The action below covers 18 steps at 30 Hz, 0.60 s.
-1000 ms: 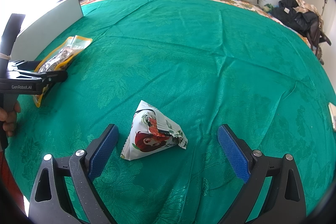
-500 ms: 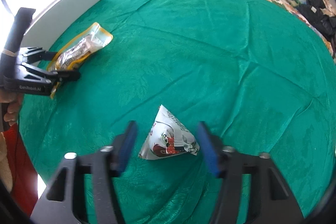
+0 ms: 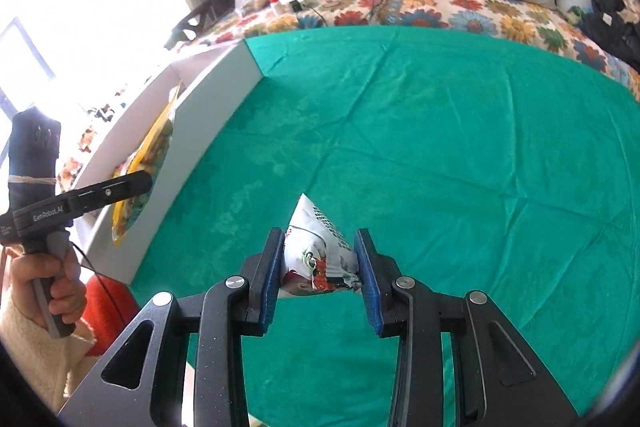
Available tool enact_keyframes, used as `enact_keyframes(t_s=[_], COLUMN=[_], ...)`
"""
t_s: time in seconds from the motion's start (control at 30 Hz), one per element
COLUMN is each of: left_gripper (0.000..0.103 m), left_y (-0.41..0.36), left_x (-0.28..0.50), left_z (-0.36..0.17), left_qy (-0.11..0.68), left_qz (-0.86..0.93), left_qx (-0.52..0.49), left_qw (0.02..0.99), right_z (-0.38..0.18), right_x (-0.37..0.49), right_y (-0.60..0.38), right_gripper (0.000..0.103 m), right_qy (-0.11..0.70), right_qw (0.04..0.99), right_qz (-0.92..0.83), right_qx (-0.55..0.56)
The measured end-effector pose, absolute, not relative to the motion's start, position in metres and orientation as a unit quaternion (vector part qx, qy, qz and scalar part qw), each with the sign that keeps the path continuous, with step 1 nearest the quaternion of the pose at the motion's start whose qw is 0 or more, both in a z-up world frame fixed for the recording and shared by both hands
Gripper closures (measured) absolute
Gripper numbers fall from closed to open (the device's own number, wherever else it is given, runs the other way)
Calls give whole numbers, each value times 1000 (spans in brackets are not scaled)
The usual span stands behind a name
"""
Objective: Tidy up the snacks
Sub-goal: 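Carry both packs over the white box and open both tools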
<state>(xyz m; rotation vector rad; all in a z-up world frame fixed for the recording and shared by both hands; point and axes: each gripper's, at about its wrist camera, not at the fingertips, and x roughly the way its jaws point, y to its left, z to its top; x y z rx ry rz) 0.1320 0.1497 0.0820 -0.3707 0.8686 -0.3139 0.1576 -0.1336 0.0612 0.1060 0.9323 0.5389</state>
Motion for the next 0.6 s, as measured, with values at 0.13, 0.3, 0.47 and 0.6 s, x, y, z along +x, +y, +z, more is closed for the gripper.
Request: enact_keyframes(t_s=[0.13,0.3,0.47,0.6], left_gripper=[42,36,21,12], left_y=[238,321,328,310], left_x=[137,131,106,82], left_z=[108,82,59,70], left_qy=[403,420,417,384], left_qz=[-50,66,86,104], left_qx=[-158,-140,-113,-72], left_qw=[900,894,898,914], right_z=[109,126,103,103], right_x=[178,208,230,224], right_y=[-33,87,144,127], right_gripper=[66,65,35,34], right_qy=[407,388,406,396], right_qw=[845,835,834,843], right_qz=[344,390,375,364], right_qx=[50,20,-14,-11])
